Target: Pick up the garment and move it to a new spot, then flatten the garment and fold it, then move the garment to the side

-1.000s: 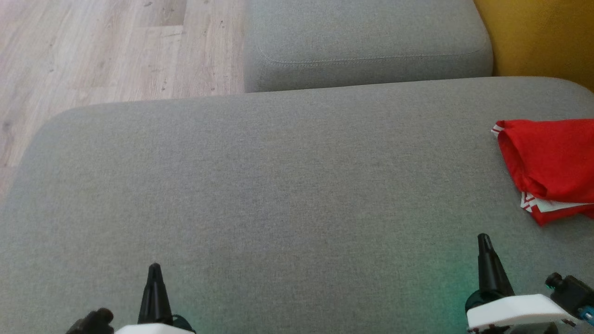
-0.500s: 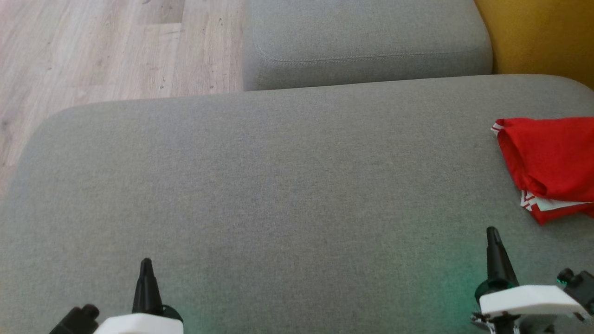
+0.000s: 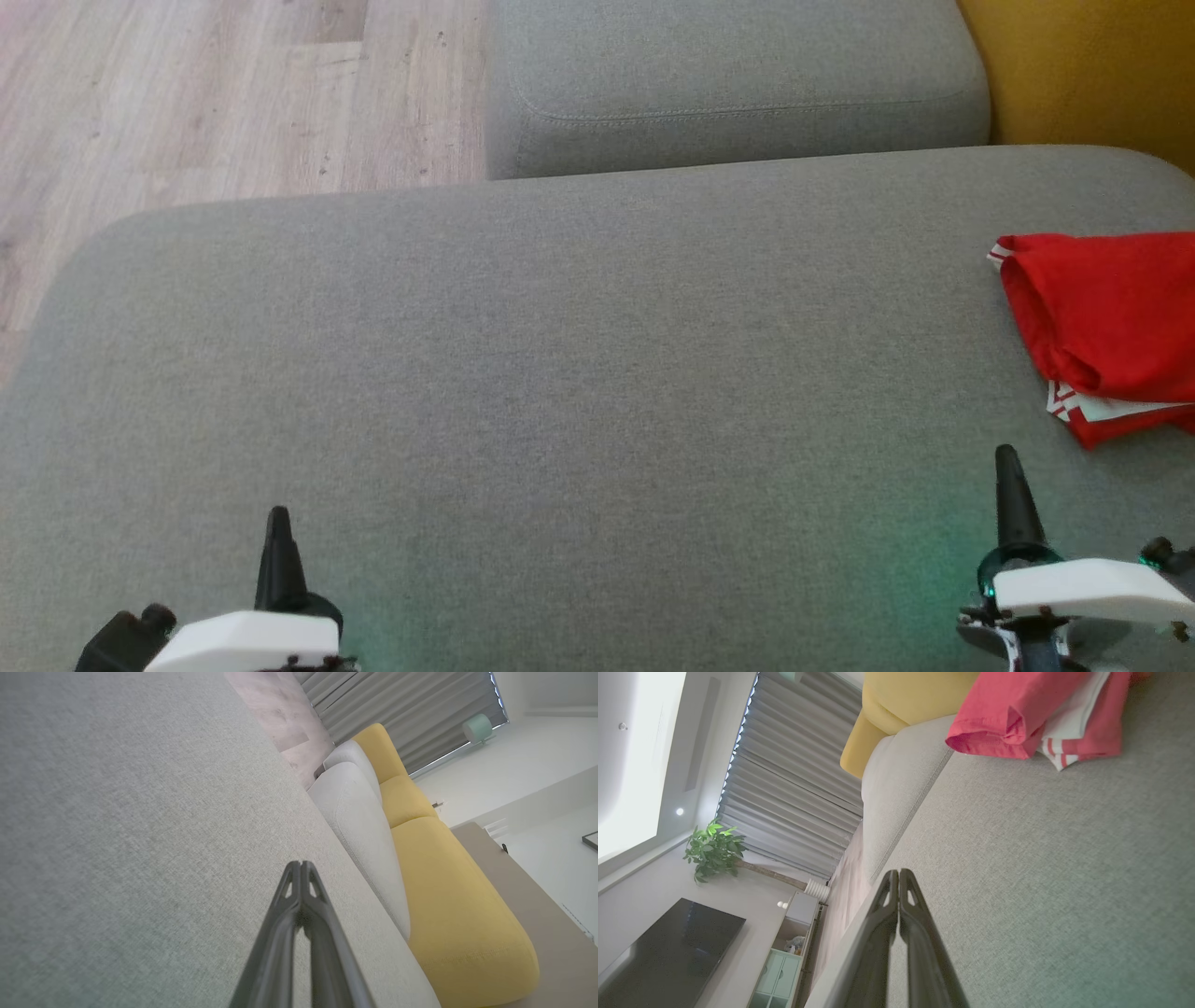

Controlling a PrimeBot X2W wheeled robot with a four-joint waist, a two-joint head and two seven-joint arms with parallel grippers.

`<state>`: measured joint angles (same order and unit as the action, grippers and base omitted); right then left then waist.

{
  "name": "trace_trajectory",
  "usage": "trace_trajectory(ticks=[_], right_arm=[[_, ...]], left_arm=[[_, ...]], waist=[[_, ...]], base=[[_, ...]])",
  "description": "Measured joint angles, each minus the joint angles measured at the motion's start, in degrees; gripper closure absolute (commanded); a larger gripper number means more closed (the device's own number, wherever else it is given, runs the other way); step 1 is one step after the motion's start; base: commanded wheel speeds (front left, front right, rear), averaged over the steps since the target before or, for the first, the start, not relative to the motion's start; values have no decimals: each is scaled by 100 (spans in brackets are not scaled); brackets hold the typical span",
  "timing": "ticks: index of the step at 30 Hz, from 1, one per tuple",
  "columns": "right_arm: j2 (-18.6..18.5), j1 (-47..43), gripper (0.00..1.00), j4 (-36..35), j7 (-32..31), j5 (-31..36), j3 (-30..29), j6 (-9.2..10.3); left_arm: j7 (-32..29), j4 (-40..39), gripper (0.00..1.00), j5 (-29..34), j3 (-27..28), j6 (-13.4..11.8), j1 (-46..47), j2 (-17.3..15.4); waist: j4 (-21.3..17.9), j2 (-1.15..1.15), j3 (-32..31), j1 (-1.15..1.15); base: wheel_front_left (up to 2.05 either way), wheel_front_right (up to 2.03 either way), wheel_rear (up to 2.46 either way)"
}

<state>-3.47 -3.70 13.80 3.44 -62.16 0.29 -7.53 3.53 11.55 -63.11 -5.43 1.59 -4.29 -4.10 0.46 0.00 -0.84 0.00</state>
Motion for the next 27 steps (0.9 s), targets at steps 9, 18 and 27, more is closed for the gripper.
trace_trajectory(ticks=[9, 18, 27], right_arm=[[-2, 144, 100, 38, -164, -602, -103, 0], [-3, 251, 100, 89, -326, -1278, -226, 0], [-3, 411, 100, 112, -457, -1889, -321, 0]], left_arm=[[-154, 76, 100, -601, 143, 100, 113, 0], [-322, 161, 100, -1265, 288, 218, 283, 1], [-455, 242, 100, -1849, 417, 333, 417, 2]], waist=[[-9, 0, 20, 0], [-19, 0, 42, -1], [-28, 0, 62, 0]], base=[[0, 0, 0], [0, 0, 0], [0, 0, 0]])
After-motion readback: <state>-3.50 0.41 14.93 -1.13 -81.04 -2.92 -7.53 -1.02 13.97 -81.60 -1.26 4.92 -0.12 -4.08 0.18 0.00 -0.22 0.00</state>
